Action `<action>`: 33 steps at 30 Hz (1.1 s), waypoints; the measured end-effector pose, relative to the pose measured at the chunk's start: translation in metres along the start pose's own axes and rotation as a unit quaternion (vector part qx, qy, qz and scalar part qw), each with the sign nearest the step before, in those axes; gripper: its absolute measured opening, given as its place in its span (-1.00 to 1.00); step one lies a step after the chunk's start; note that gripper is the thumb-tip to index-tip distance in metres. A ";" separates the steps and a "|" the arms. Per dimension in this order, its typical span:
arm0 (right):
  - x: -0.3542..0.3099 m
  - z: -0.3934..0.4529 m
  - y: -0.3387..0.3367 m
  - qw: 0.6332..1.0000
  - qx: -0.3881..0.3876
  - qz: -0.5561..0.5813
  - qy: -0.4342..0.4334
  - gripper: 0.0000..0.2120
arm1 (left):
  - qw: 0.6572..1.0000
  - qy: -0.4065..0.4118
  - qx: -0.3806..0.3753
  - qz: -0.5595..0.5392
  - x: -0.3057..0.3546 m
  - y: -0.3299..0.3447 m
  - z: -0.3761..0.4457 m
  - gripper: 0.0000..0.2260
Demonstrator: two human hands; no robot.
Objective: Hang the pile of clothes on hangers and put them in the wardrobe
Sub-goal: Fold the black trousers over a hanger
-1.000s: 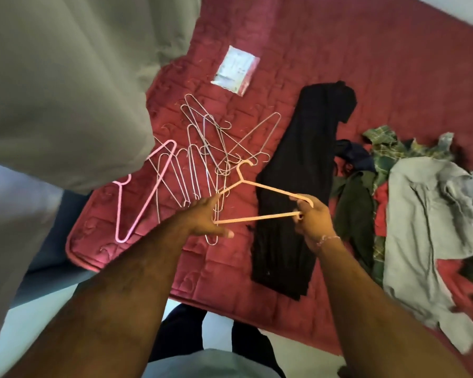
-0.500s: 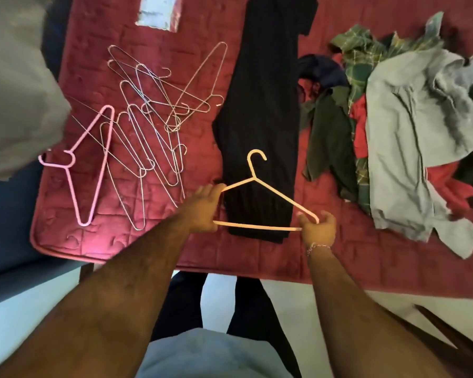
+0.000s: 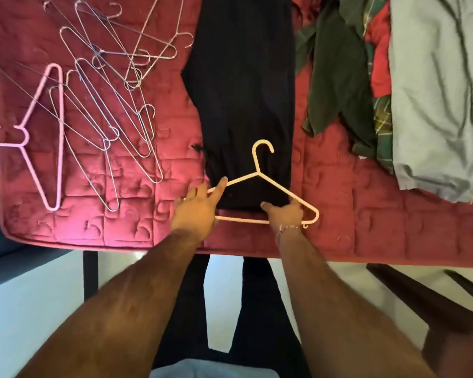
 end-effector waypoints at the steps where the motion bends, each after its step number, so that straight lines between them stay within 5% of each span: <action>1: -0.002 0.000 0.004 0.999 0.008 0.052 0.012 -0.01 | 1.000 -0.012 0.006 0.001 -0.002 0.002 -0.001 0.04; 8: -0.029 -0.029 0.018 0.963 -0.015 0.251 0.102 -0.76 | 0.999 -0.007 0.006 -0.053 -0.017 0.008 0.014 0.04; 12: -0.045 -0.049 0.016 0.936 -0.076 0.326 0.114 -0.64 | 0.999 0.016 -0.002 -0.036 -0.024 -0.021 0.034 -0.01; 20: -0.055 -0.075 -0.010 0.934 -0.158 0.308 0.090 -0.79 | 0.993 -0.013 0.118 -0.028 -0.027 -0.113 0.081 -0.31; 26: -0.047 -0.100 -0.032 0.963 -0.229 0.139 -0.021 -0.68 | 0.966 -0.039 0.246 -0.073 -0.022 -0.206 0.111 -0.31; 33: -0.060 -0.112 -0.075 0.964 -0.195 -0.016 -0.182 -0.55 | 0.933 0.028 0.344 -0.100 0.007 -0.316 0.091 -0.28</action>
Point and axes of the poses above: each hand's wrist, its own z-axis towards the middle knuckle, its own y-axis out of the palm, x = y × z, the point moved 10 cm from there along z, towards the middle knuckle, and after that the axes turned 12 degrees about -z, right-handed, at the moved point
